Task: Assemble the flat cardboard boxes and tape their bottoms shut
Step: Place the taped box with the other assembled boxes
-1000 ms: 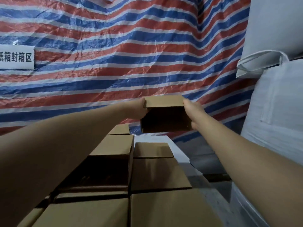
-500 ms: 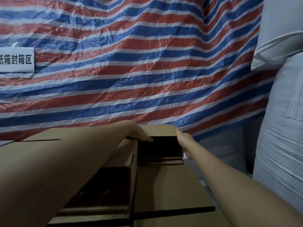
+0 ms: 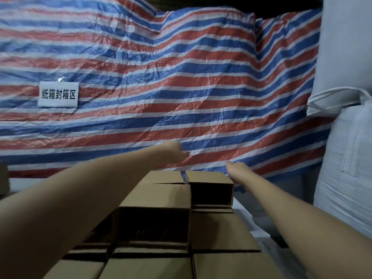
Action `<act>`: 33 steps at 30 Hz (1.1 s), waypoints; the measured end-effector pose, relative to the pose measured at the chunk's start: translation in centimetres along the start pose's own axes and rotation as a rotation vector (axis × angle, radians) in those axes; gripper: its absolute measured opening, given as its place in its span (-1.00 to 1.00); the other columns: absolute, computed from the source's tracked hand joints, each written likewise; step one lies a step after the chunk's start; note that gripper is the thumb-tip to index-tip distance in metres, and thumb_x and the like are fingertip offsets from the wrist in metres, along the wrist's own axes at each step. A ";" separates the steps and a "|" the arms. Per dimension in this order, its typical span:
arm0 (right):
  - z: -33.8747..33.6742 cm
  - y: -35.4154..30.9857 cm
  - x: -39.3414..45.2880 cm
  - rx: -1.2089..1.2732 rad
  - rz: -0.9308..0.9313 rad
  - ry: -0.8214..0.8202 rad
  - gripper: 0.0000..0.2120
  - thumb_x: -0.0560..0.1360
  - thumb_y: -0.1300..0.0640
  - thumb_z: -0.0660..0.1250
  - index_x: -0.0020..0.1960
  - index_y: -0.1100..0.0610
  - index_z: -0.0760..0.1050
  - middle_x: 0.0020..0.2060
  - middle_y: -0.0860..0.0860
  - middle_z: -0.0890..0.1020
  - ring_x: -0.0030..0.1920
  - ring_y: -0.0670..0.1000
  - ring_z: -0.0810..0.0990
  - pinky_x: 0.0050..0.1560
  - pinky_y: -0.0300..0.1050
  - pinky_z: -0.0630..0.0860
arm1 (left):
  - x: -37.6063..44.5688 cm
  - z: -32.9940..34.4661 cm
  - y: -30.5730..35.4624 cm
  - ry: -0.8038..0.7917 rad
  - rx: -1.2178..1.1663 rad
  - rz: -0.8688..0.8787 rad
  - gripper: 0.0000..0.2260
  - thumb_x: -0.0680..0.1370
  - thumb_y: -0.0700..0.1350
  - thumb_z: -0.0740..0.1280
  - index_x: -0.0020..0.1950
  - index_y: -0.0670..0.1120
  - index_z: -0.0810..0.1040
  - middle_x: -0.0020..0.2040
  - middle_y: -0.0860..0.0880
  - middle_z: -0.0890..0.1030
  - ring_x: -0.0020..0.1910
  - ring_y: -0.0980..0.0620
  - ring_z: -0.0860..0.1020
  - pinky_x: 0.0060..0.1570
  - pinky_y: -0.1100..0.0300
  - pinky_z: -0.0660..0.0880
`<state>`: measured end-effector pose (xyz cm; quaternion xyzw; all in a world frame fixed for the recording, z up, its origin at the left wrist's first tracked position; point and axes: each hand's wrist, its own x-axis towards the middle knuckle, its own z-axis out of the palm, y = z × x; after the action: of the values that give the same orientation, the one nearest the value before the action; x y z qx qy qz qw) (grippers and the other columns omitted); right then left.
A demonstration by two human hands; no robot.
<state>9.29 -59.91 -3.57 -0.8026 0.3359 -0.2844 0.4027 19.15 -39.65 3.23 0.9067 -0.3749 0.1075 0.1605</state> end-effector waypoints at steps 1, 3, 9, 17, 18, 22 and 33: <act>-0.3 -1.2 -2.0 -0.017 -0.047 0.009 -0.47 0.65 -0.10 0.07 0.44 0.24 0.39 0.26 0.22 0.57 0.22 0.23 0.56 0.11 0.01 0.47 | -1.6 -1.2 -0.5 0.025 -0.024 0.013 -0.63 0.65 0.14 0.15 0.08 -0.12 0.58 -0.01 -0.10 0.61 -0.08 -0.03 0.56 -0.16 0.11 0.46; -0.8 -3.5 -6.3 -0.036 -0.149 0.017 -0.59 0.64 -0.06 0.10 0.24 0.21 0.51 0.05 0.16 0.58 0.10 0.21 0.58 0.07 0.02 0.47 | -5.6 -3.4 -1.3 0.062 -0.066 0.026 -0.66 0.64 0.13 0.18 -0.09 -0.08 0.56 -0.17 -0.04 0.58 -0.23 0.03 0.52 -0.27 0.15 0.43; -0.6 -7.6 -19.7 -0.009 -0.293 0.097 -0.62 0.61 0.03 0.17 -0.36 0.09 0.29 -0.43 0.00 0.34 -0.38 0.03 0.34 -0.34 -0.09 0.24 | -19.9 -8.2 -5.7 0.127 -0.120 0.063 -0.63 0.62 0.13 0.22 -0.17 -0.12 0.59 -0.33 0.01 0.50 -0.38 0.07 0.43 -0.40 0.19 0.35; 1.7 -9.7 -32.1 0.076 -0.365 0.001 -0.59 0.60 0.02 0.20 -0.04 0.36 0.60 -0.19 0.20 0.66 -0.14 0.18 0.63 0.01 0.14 0.60 | -34.3 -10.6 -14.7 0.216 -0.142 -0.019 -0.63 0.63 0.09 0.24 -0.21 -0.15 0.55 -0.36 -0.03 0.46 -0.39 0.04 0.40 -0.38 0.17 0.34; 1.9 -10.2 -32.9 0.066 -0.375 -0.012 -0.60 0.60 0.03 0.20 -0.02 0.36 0.61 -0.16 0.20 0.69 -0.10 0.18 0.66 0.07 0.16 0.59 | -35.0 -10.5 -15.5 0.221 -0.141 -0.038 -0.62 0.62 0.09 0.24 -0.20 -0.17 0.56 -0.37 -0.04 0.46 -0.40 0.04 0.40 -0.39 0.17 0.34; 3.1 -12.2 -34.6 0.037 -0.402 -0.088 -0.62 0.61 0.05 0.20 -0.03 0.35 0.63 -0.08 0.23 0.72 -0.03 0.24 0.69 0.11 0.16 0.59 | -36.2 -9.9 -18.7 0.212 -0.081 -0.118 -0.64 0.63 0.09 0.22 -0.18 -0.15 0.58 -0.32 -0.07 0.56 -0.38 0.03 0.47 -0.38 0.19 0.37; 8.9 -11.4 -36.9 -0.061 -0.442 -0.238 -0.68 0.62 0.03 0.21 -0.28 0.12 0.41 -0.36 0.00 0.41 -0.33 0.00 0.38 -0.30 -0.12 0.28 | -38.6 -3.5 -25.6 0.020 0.380 -0.323 -0.26 0.51 0.45 -0.04 0.55 0.02 0.20 0.59 -0.12 0.14 0.53 -0.13 0.17 0.45 -0.09 0.16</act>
<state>-3.26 -22.39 -5.49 -0.8962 0.1111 -0.2587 0.3429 10.32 3.62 -11.11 0.9677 -0.1965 0.1580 0.0061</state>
